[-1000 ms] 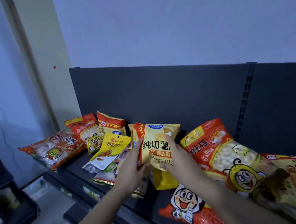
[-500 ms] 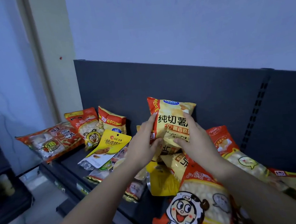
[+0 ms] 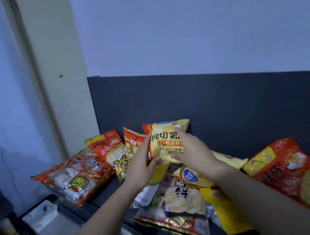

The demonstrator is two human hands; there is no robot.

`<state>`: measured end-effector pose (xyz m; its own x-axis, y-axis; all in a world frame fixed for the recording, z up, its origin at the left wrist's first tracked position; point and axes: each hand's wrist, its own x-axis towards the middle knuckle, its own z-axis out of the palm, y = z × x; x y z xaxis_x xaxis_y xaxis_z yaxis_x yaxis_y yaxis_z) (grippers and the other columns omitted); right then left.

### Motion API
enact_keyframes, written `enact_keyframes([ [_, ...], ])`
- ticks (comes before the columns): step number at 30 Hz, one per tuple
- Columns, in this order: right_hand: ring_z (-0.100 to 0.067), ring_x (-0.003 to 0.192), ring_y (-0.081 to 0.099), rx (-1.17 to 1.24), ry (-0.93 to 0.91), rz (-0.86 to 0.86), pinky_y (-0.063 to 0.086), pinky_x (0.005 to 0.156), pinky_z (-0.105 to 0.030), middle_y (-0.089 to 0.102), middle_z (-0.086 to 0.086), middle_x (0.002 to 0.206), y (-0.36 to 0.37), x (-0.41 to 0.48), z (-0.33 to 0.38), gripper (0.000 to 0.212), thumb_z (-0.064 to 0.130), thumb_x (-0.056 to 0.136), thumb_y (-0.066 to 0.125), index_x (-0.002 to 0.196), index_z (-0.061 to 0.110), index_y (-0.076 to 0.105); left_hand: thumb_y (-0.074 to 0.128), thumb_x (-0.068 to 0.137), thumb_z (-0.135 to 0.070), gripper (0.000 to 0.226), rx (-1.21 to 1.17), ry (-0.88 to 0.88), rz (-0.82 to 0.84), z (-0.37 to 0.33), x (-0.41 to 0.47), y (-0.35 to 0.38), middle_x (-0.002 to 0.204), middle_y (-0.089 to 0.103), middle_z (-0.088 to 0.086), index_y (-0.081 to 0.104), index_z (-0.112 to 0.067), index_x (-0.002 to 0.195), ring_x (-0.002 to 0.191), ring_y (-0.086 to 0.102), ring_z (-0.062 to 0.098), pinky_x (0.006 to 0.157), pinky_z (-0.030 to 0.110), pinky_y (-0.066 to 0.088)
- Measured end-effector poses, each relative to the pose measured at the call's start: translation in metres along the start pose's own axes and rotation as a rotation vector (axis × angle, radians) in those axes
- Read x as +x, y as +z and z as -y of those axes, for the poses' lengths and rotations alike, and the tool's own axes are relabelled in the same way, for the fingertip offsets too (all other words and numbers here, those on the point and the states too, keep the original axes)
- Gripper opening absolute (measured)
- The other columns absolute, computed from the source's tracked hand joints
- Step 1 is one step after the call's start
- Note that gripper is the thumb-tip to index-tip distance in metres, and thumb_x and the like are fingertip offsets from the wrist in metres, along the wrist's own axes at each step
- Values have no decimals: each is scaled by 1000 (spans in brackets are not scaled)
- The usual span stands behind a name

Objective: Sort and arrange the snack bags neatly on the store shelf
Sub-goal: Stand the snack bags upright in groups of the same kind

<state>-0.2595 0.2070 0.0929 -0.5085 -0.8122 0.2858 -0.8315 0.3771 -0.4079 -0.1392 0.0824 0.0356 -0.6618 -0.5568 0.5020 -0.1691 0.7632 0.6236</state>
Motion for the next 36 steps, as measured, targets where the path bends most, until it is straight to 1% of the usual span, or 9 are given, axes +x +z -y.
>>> enact_keyframes([
  [4, -27, 127, 41, -522, 37, 192, 7, 114, -53, 60, -4, 122, 47, 8, 19, 71, 53, 88, 52, 142, 13, 28, 57, 93, -27, 73, -9, -81, 171, 52, -18, 2, 142, 40, -5, 12, -32, 150, 125, 45, 16, 96, 34, 44],
  [6, -28, 128, 40, -742, 33, 270, -13, 110, -61, 61, -4, 119, 61, 5, 20, 63, 55, 90, 45, 135, 10, 39, 56, 94, -26, 73, -19, -90, 257, 64, -24, 11, 145, 37, -2, 10, -29, 151, 128, 42, 17, 98, 28, 39],
  [11, -29, 111, 54, -996, 70, 283, -29, 97, -64, 64, -2, 99, 82, -1, 15, 34, 32, 97, 37, 116, 10, 55, 55, 94, -24, 71, -7, -7, 292, 70, -14, 33, 147, 35, 1, 13, -23, 151, 132, 38, 18, 105, 32, 36],
  [17, -30, 120, 49, -1009, 105, 330, -22, 105, -61, 65, 0, 104, 86, 9, 17, 27, 26, 97, 37, 96, 15, 61, 56, 94, -27, 72, -72, -19, 386, 75, -1, 39, 154, 26, -5, 11, -29, 151, 140, 28, 15, 109, 29, 31],
  [21, -31, 121, 45, -1049, 129, 326, -8, 114, -58, 61, -4, 112, 83, 17, 41, 32, 34, 97, 37, 109, 15, 60, 64, 88, -37, 88, -122, -53, 514, 90, 4, 32, 156, 19, -9, 2, -34, 151, 140, 27, 13, 109, 31, 33],
  [24, -32, 119, 45, -918, 40, 226, 16, 114, -52, 53, -11, 122, 96, 28, 70, 42, 31, 93, 45, 128, 7, 45, 72, 78, -45, 104, -243, -78, 572, 102, 6, 9, 154, 20, -13, -1, -31, 151, 139, 27, 8, 110, 29, 33],
  [27, -29, 101, 57, -581, -179, 71, 44, 90, -36, 61, -13, 109, 124, 44, 100, 60, 34, 75, 70, 123, 3, 53, 72, 77, -28, 91, -200, -83, 496, 130, 15, -39, 144, 32, -13, 19, -22, 150, 133, 32, 6, 107, 23, 32],
  [32, -23, 109, 52, 34, -12, 361, 45, 86, -31, 56, -5, 119, 190, 76, 152, 44, 38, 88, 54, 124, 14, 48, 65, 80, -32, 50, 177, -76, 215, 209, 17, -132, 125, 58, -1, 54, -18, 126, 117, 52, 18, 95, 27, 40],
  [36, -26, 130, 41, 338, 295, 522, 37, 107, -39, 30, -8, 150, 248, 95, 181, 110, 70, 67, 62, 148, 18, 9, 46, 59, -69, 87, 399, -263, 203, 283, 17, -196, 124, 58, 2, 51, -20, 130, 113, 54, 21, 90, 28, 41],
])
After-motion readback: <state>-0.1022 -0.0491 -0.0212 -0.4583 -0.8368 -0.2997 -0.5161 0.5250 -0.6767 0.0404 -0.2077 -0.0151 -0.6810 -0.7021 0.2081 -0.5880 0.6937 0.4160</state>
